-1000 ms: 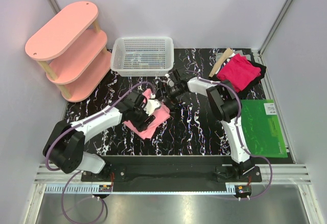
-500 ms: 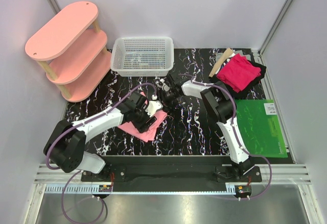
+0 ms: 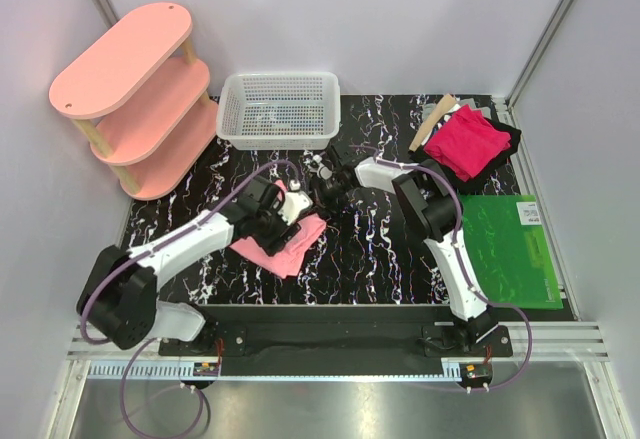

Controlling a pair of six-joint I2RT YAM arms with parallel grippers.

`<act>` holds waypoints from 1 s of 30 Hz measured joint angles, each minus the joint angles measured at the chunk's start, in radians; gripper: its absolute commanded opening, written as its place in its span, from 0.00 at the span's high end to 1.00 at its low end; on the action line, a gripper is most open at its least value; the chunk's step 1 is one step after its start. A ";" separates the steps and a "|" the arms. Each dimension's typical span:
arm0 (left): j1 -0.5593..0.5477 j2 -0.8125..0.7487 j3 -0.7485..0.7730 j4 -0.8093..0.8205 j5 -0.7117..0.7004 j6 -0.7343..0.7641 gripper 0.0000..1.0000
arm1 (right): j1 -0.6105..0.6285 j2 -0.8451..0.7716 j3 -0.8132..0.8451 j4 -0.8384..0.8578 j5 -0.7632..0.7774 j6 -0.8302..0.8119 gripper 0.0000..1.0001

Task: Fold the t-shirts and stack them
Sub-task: Neatly place the folded tshirt to the corner

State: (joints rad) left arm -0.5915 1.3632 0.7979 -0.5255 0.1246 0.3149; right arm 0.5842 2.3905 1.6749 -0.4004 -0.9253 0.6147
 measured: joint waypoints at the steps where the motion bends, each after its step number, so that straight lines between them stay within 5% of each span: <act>1: 0.016 -0.019 0.008 -0.012 -0.002 0.001 0.38 | -0.001 -0.004 0.005 -0.005 0.000 0.001 1.00; 12: 0.420 -0.227 0.359 -0.140 0.023 0.049 0.37 | -0.072 -0.125 0.121 -0.031 -0.008 0.025 1.00; 30: 0.498 -0.285 0.224 -0.251 0.068 0.059 0.37 | -0.700 -0.274 0.295 -0.031 -0.031 0.149 1.00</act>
State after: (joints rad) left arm -0.0937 1.0786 1.0222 -0.7765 0.1921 0.3740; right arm -0.1162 2.1162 1.9701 -0.4309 -0.9562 0.7635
